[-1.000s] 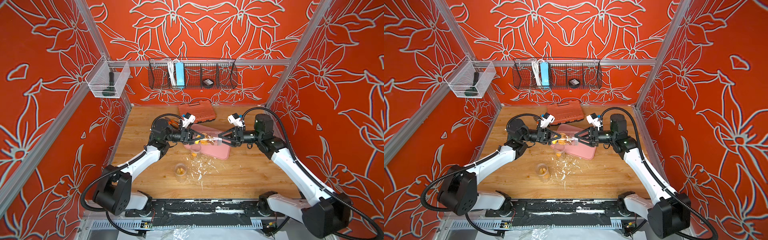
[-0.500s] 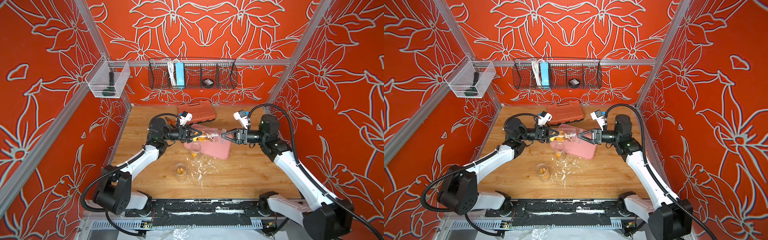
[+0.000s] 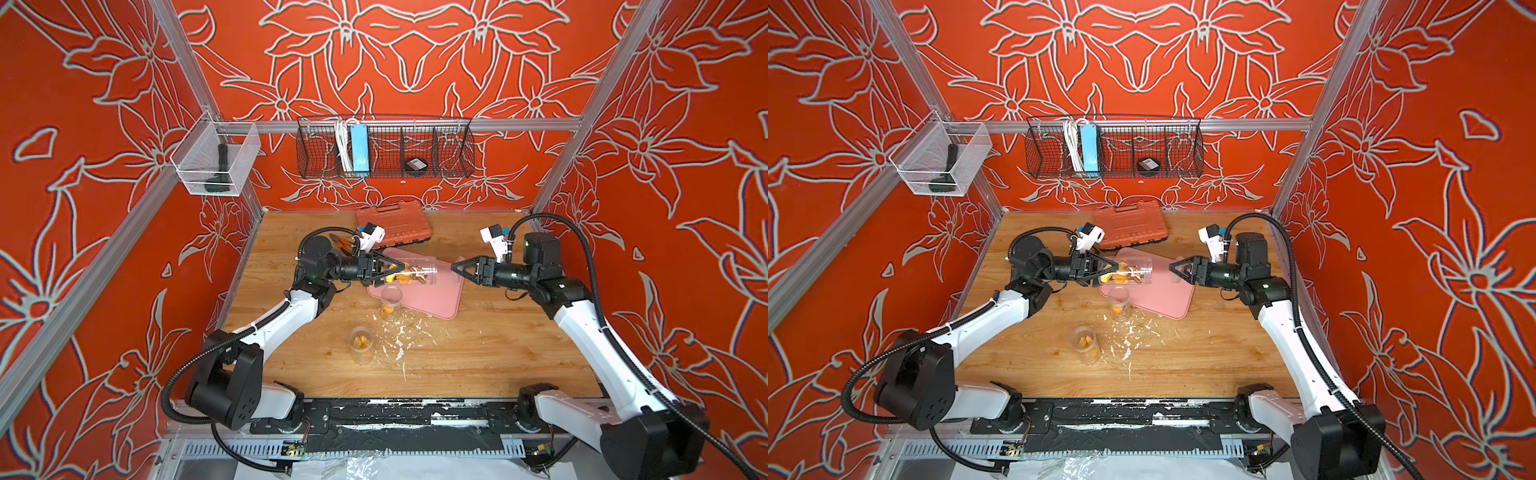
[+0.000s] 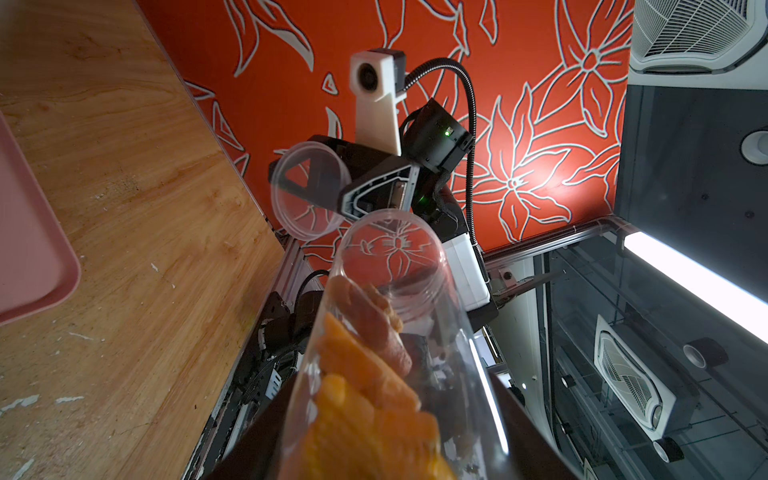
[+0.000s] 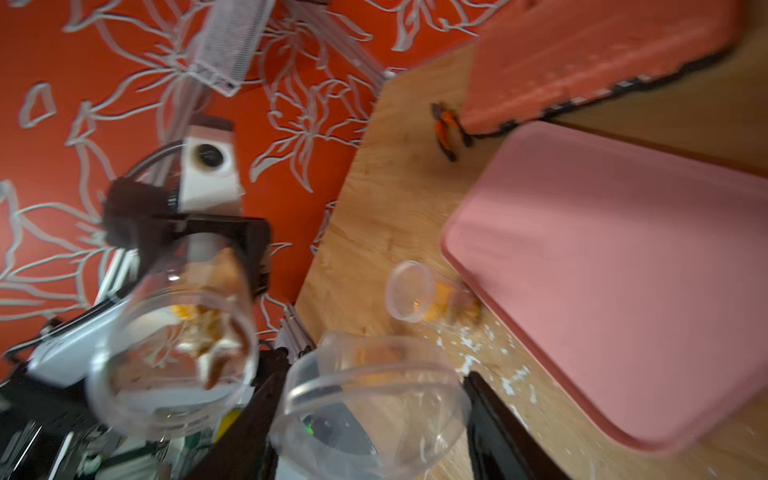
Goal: Pour the cookies out of the jar
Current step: Place the lid at the center of the board.
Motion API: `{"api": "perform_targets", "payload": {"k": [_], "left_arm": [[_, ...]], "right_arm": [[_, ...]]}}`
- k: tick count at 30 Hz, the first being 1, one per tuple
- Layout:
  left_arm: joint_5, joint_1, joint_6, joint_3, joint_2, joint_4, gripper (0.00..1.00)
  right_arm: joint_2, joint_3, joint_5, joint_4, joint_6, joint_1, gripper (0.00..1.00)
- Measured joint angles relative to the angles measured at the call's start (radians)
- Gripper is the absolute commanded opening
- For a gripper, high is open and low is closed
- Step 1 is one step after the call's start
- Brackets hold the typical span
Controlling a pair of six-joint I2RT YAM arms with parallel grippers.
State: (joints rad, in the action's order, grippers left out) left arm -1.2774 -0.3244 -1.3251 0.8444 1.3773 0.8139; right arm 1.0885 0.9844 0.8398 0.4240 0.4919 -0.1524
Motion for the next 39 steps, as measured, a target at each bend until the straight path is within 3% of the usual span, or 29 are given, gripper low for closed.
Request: {"api": "perform_targets", "payload": {"k": [7,16,28,32,39], "left_arm": [[0.000,0.000,0.000,0.000,-0.003,-0.008,0.59],[0.000,0.000,0.015,0.000,-0.017,-0.021,0.59],[0.000,0.000,0.055,0.000,-0.017,-0.076,0.59],[0.001,0.000,0.067,0.000,-0.016,-0.090,0.59],[0.009,0.000,0.112,0.001,-0.008,-0.153,0.59]], "right_arm": [[0.038,-0.022,-0.343,0.232,-0.029,0.001,0.51],[0.314,-0.008,-0.621,0.369,-0.074,0.002,0.53],[0.444,0.004,-0.726,0.373,-0.122,0.002,0.73],[0.452,0.005,-0.727,0.373,-0.138,0.005,0.86],[0.421,0.019,-0.724,0.378,-0.145,0.007,0.92]]}}
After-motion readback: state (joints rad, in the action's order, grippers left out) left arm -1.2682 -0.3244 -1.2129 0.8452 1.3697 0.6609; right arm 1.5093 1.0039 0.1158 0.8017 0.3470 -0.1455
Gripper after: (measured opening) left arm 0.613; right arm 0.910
